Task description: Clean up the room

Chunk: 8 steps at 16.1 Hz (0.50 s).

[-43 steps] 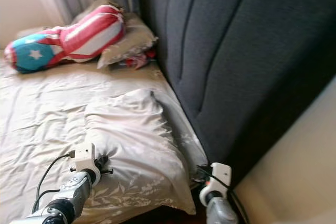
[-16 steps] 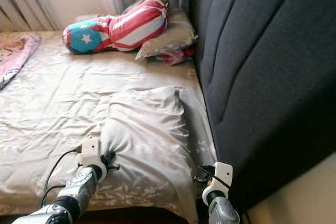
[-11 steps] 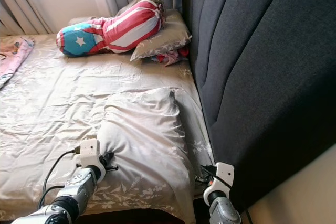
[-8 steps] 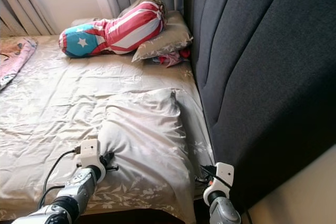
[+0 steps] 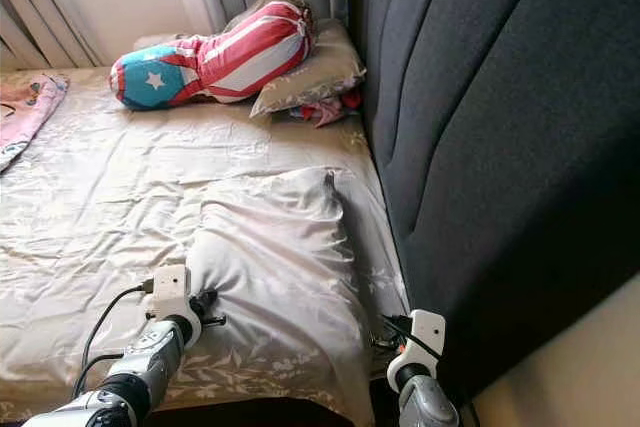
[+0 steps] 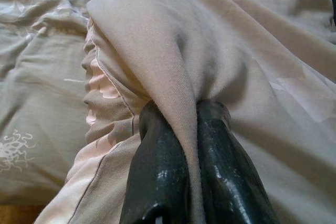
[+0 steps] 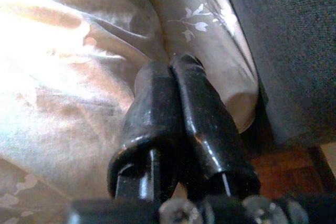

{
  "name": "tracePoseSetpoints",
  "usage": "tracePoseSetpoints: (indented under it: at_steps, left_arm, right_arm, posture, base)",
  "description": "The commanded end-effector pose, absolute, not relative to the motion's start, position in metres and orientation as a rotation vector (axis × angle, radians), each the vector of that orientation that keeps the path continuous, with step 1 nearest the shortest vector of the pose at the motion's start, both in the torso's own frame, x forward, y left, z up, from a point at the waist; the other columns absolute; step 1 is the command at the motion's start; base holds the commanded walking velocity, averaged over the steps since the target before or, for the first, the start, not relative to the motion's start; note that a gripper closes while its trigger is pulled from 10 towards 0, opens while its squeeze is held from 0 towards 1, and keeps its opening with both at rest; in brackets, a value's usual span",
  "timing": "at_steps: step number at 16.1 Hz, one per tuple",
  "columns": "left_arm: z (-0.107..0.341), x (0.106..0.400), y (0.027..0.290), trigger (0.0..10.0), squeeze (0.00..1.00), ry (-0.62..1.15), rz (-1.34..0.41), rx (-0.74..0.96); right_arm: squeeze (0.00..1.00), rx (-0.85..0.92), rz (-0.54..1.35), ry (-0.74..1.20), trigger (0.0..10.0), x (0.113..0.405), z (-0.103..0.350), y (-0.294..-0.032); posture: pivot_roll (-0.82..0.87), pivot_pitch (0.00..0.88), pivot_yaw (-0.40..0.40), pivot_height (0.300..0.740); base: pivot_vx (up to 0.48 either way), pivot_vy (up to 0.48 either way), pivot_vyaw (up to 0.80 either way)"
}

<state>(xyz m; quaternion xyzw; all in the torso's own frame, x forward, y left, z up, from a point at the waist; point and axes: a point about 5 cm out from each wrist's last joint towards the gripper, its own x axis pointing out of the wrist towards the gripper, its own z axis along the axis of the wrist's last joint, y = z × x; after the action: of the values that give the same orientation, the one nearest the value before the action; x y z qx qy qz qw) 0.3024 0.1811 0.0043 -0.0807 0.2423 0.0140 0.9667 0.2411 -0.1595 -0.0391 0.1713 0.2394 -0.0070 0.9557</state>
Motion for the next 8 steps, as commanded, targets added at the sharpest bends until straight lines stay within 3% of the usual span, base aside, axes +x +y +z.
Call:
tracePoseSetpoints:
  at_steps: [1, 3, 6, 8]
  left_arm:
    - [0.0137, 0.3097, 0.1849, 10.0, 0.00, 0.447, 0.029, -0.153]
    - [0.0133, 0.3095, 0.1850, 10.0, 0.00, 0.451, 0.028, -0.152]
    - [0.0128, 0.3091, 0.1850, 10.0, 0.00, 0.454, 0.029, -0.151]
    - [0.0124, 0.3088, 0.1850, 10.0, 0.00, 0.457, 0.029, -0.151]
  right_arm:
    - [0.00, 0.351, -0.011, 0.499, 10.0, 0.2400, -0.0404, -0.1580]
    - [0.00, 0.344, 0.001, 0.484, 10.0, 0.2410, -0.0388, -0.1565]
    - [0.00, 0.340, 0.008, 0.480, 10.0, 0.2411, -0.0384, -0.1561]
    - [0.00, 0.352, -0.013, 0.494, 10.0, 0.2400, -0.0401, -0.1574]
  posture:
    - [-0.02, 0.000, 0.013, 0.740]
    - [-0.02, 0.000, 0.013, 0.740]
    - [-0.02, 0.000, 0.014, 0.740]
    - [-0.02, 0.000, 0.014, 0.740]
  base:
    - [0.251, 0.000, 0.00]
    - [0.279, 0.000, 0.00]
    - [0.286, 0.000, 0.77]
    - [0.289, 0.000, 0.00]
